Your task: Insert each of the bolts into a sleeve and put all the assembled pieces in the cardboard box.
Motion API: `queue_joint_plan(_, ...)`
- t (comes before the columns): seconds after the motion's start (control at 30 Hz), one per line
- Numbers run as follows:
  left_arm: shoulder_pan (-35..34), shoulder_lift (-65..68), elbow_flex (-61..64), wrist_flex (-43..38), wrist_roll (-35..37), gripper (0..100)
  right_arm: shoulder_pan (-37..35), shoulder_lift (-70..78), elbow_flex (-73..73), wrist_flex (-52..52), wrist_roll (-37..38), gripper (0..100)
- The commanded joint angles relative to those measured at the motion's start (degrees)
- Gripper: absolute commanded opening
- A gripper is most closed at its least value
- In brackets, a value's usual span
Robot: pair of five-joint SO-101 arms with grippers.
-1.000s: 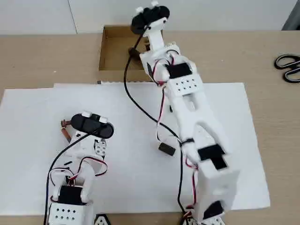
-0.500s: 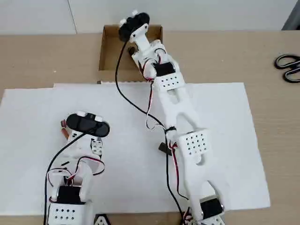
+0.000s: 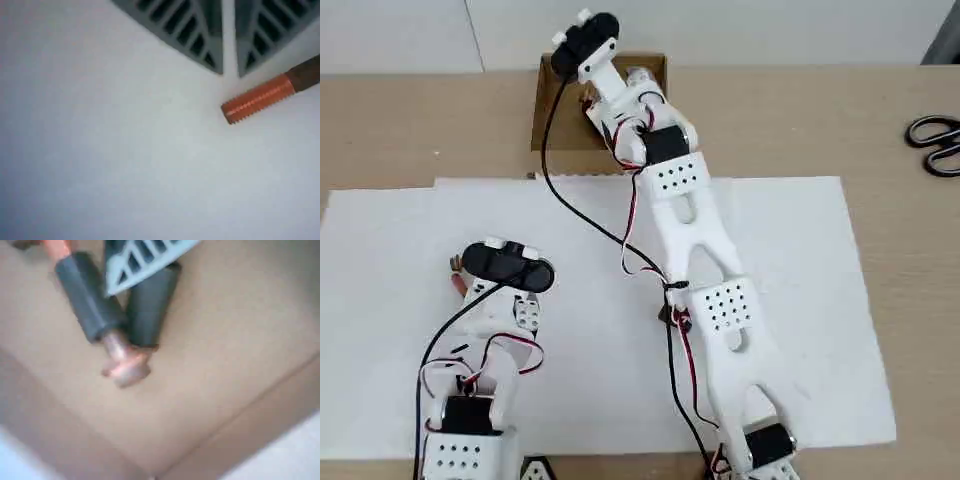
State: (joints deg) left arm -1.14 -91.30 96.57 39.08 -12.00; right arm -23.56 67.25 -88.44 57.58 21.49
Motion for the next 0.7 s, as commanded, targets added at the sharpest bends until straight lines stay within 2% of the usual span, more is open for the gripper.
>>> queue_joint_plan(0.0,-0.18,-0.53,-0.31,-1.58,0.18,1,0.04,-1.54,-8.26,8.84,0.44,12.1)
queue_joint_plan(0.2,-0.18,-0.53,-0.31,-1.58,0.18,1,1.19,-9.01,-7.82,18.51,0.44,0.8)
queue_joint_plan(0.5,-0.18,-0.53,-0.31,-1.58,0.18,1,1.19,-14.20,-8.00,38.20,0.09,0.5)
queue_joint_plan(0.67,-0.18,-0.53,-0.31,-1.58,0.18,1,1.36,-18.33,-7.74,39.16,-4.57,0.5)
